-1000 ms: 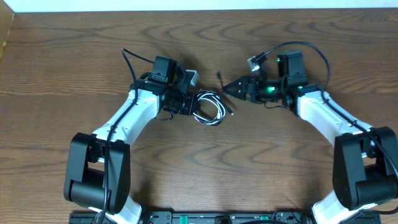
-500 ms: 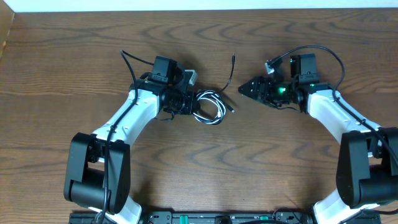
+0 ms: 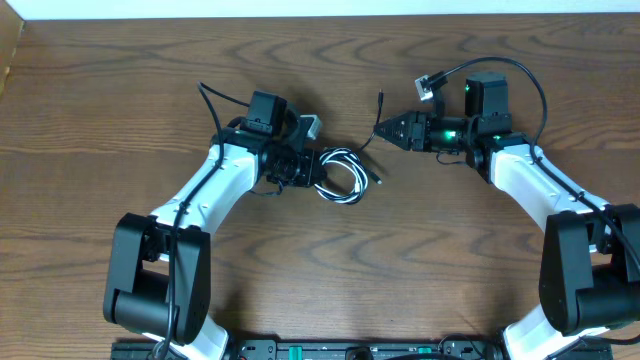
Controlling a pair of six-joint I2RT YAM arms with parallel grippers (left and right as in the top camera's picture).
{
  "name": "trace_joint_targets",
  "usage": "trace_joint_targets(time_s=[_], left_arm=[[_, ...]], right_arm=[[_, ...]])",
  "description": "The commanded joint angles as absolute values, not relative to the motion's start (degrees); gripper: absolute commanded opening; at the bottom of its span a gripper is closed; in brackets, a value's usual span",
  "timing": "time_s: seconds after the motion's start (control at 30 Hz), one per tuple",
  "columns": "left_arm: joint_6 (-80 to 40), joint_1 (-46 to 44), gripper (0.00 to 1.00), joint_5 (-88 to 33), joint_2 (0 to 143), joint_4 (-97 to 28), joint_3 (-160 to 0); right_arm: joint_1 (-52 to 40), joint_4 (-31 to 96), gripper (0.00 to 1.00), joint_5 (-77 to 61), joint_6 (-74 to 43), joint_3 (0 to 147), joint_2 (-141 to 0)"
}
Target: Untangle cables
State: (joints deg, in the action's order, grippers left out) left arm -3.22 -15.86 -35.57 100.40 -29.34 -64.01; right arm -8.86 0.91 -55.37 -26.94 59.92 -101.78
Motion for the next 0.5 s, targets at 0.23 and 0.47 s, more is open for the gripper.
trace_joint_targets(time_s=[0.23, 0.47], left_arm=[[-3.8, -16.4, 0.07, -38.5, 100.0, -29.3, -64.0], [-3.7, -18.0, 0.08, -38.4, 100.0, -29.2, -64.0]], right_arm=[[-10.4, 0.3, 0.43, -52.5, -27.2, 60.3, -100.9], [-11.2, -0.3, 0.13, -52.6, -27.2, 60.3, -100.9]])
